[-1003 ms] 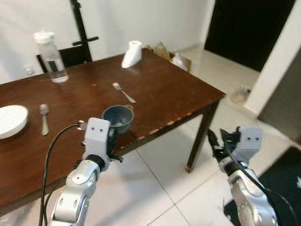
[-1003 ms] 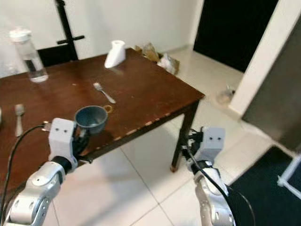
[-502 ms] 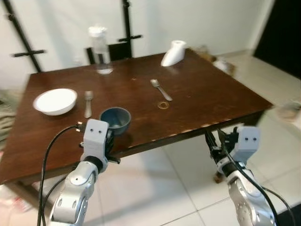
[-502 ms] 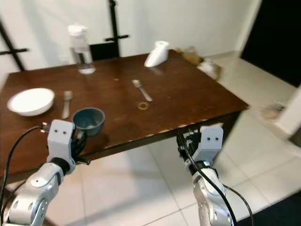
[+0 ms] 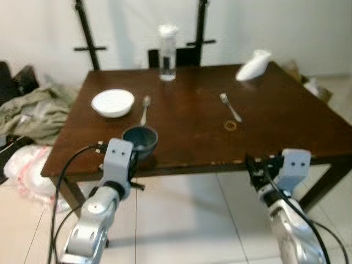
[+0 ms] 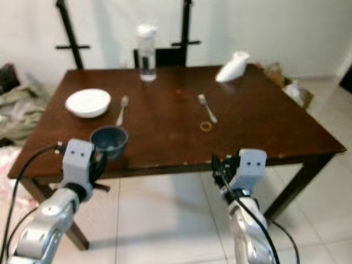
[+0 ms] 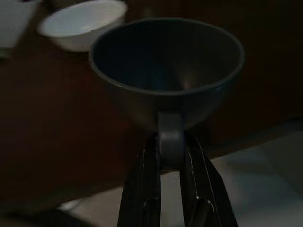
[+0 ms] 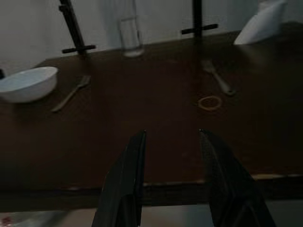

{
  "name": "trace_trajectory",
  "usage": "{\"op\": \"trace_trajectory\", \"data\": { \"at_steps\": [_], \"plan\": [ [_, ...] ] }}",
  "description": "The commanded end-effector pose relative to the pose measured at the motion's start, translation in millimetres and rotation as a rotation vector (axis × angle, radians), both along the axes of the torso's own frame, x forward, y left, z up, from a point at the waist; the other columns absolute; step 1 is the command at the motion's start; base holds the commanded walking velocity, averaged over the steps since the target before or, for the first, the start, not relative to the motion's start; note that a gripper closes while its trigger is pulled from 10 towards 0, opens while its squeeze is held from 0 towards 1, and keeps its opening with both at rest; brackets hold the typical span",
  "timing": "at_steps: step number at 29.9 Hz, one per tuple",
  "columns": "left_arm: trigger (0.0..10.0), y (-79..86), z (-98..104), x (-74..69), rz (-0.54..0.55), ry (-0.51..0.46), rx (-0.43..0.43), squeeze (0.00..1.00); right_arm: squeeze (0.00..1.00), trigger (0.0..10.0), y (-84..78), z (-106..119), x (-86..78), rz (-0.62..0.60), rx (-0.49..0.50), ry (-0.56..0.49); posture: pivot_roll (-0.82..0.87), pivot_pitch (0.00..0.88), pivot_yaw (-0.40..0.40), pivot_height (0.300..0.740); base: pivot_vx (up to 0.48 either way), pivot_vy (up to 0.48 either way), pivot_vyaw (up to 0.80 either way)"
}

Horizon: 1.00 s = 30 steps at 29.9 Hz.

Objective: Setting the table

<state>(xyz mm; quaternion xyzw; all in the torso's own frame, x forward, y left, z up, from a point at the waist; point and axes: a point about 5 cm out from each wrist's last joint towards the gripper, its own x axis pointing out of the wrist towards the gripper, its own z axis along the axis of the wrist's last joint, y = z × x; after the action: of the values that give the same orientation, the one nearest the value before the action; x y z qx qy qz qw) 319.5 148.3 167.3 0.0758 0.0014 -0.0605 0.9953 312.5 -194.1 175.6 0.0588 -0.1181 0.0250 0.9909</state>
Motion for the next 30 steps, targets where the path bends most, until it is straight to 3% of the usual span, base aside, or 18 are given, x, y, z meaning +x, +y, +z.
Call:
{"op": "trace_trajectory", "data": {
  "at_steps": [1,7,30],
  "plan": [
    [10.0,-4.0,1,1.7,-0.008,-0.021,0.003,0.00,0.00,10.0,-9.3,-4,-1.3,-0.066,0.013,0.008,0.07,0.080,0.084,0.740,0.439,0.000,0.00],
    [10.0,-5.7,4,3.0,-0.021,-0.043,0.002,0.00,0.00,10.0,-19.5,10,-2.6,-0.130,0.036,-0.054,0.07,0.081,0.087,0.740,0.449,0.000,0.00],
    [10.0,-13.5,10,1.5,-0.093,-0.092,0.007,0.00,0.00,10.0,-12.4,18,-2.3,-0.096,0.032,-0.086,0.07,0.089,0.087,0.740,0.455,0.000,0.00]
  ]
}}
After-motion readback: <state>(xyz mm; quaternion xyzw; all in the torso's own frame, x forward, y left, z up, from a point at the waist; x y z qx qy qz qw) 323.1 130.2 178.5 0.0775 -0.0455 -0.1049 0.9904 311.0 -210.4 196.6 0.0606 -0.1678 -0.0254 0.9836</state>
